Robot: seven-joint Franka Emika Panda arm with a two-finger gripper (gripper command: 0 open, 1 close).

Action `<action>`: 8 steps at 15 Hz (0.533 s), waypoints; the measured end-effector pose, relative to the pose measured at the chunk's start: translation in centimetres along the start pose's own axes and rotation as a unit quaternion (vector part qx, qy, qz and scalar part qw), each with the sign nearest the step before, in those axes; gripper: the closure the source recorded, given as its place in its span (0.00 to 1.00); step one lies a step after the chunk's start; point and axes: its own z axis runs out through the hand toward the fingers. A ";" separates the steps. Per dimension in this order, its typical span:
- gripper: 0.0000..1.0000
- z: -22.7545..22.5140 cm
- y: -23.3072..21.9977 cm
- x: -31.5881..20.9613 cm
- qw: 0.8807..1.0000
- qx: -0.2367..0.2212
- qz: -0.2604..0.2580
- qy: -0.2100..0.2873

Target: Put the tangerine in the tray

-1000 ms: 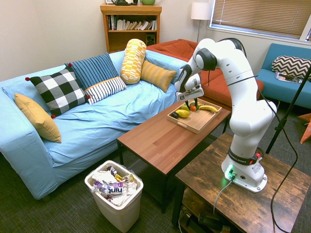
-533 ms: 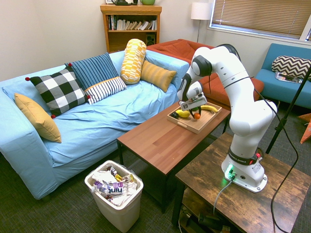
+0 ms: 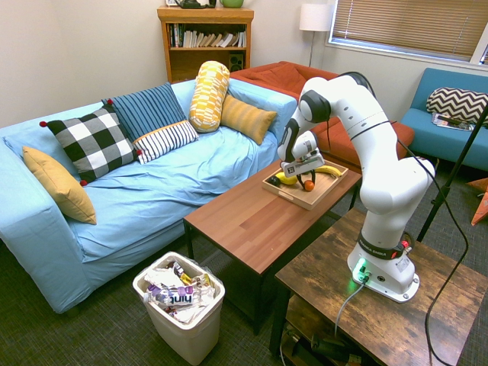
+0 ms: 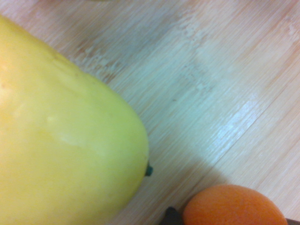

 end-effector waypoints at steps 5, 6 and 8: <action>0.00 -0.3 -0.3 0.0 1.000 0.004 -0.001 0.001; 0.00 -0.4 -0.4 0.0 1.000 0.005 -0.001 0.001; 0.00 -0.6 -0.5 0.1 1.000 0.007 -0.001 0.002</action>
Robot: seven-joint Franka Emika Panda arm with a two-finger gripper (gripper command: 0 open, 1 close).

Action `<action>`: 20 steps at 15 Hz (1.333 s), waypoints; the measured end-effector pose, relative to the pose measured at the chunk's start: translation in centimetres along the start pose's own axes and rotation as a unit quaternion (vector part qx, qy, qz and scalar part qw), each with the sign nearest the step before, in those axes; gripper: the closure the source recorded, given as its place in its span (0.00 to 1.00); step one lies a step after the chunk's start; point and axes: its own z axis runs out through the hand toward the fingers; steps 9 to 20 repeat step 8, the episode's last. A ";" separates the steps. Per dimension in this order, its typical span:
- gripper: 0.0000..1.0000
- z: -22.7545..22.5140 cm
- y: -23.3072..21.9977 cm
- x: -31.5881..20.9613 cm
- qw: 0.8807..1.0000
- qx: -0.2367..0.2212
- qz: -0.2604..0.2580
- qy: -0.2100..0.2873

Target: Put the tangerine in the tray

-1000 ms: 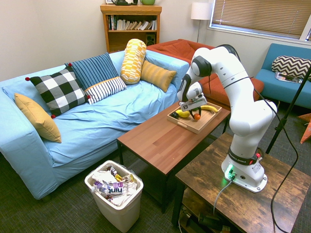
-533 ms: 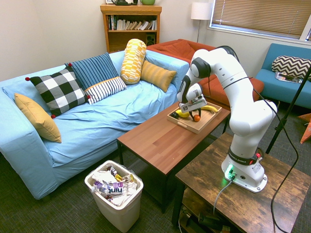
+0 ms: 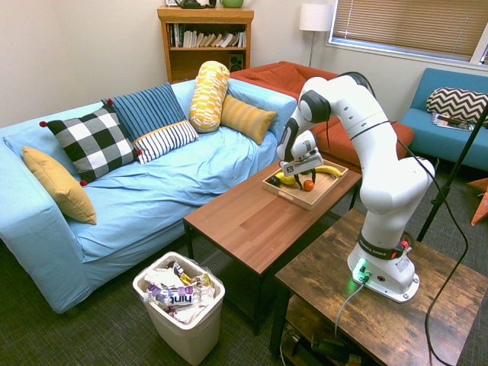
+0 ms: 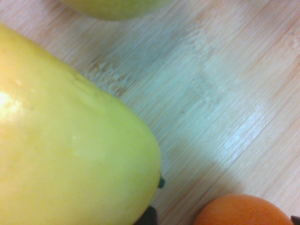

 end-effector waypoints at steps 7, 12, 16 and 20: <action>0.00 -5.4 -0.5 0.4 0.999 0.034 0.001 0.007; 0.00 -6.3 -0.3 0.4 0.999 0.038 0.000 0.008; 0.00 -6.3 -0.3 0.4 0.999 0.038 0.000 0.008; 0.00 -6.3 -0.3 0.4 0.999 0.038 0.000 0.008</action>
